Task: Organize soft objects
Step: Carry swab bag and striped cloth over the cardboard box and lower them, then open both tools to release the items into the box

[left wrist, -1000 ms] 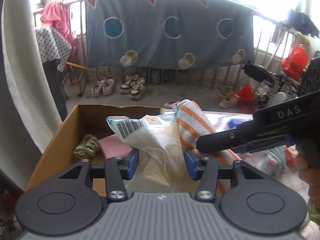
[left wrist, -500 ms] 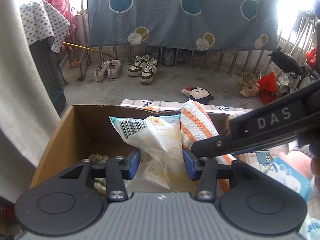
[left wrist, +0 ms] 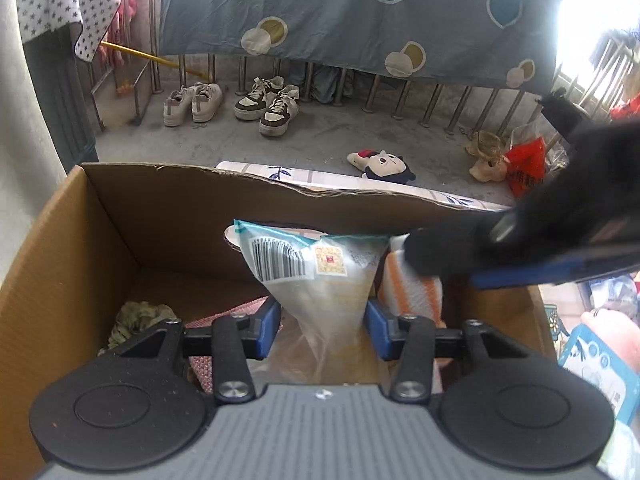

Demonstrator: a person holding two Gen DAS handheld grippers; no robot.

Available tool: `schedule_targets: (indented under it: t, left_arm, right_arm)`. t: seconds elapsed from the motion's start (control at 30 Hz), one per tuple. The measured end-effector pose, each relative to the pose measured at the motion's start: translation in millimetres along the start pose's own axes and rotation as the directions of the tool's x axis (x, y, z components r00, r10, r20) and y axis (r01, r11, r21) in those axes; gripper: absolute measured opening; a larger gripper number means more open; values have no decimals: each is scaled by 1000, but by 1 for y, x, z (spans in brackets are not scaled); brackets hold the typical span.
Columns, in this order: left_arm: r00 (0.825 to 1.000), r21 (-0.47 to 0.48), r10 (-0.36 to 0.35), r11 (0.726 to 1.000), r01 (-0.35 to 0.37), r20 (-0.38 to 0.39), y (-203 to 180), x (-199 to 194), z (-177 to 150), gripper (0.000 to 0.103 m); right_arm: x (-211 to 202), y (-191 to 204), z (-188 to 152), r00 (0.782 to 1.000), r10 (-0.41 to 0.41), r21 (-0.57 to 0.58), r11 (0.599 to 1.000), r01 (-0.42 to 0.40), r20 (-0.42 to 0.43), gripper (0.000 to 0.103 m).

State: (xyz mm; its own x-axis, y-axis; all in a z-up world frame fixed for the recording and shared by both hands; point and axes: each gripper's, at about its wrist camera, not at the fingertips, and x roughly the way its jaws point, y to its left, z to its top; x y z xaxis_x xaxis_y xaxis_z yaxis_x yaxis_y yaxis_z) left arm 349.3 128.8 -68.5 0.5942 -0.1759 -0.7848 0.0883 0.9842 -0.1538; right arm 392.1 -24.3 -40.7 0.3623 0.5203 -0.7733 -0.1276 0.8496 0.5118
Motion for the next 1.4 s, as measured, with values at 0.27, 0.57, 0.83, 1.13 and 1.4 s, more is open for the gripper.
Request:
schedule_targets:
  t: [0.27, 0.57, 0.83, 1.13, 1.4]
  left_arm:
    - [991, 77, 106, 992, -99, -87, -14, 15, -2, 52]
    - [986, 78, 147, 987, -141, -83, -23, 0, -5, 82]
    - [988, -11, 152, 988, -152, 38, -26, -55, 6, 88]
    - [976, -23, 86, 996, -83, 201, -59, -170, -12, 93]
    - [964, 4, -30, 1000, 30, 263, -128, -250, -71, 103]
  right_arm:
    - [-36, -15, 0, 990, 95, 71, 992, -103, 103, 72]
    - [-44, -16, -11, 986, 145, 62, 987, -151, 84, 72]
    - [-103, -14, -19, 963, 226, 12, 973, -230, 149, 75]
    - [-214, -55, -59, 912, 354, -10, 933, -360, 209, 78]
    - [-332, -168, -160, 899, 338, 5, 936, -353, 278, 82]
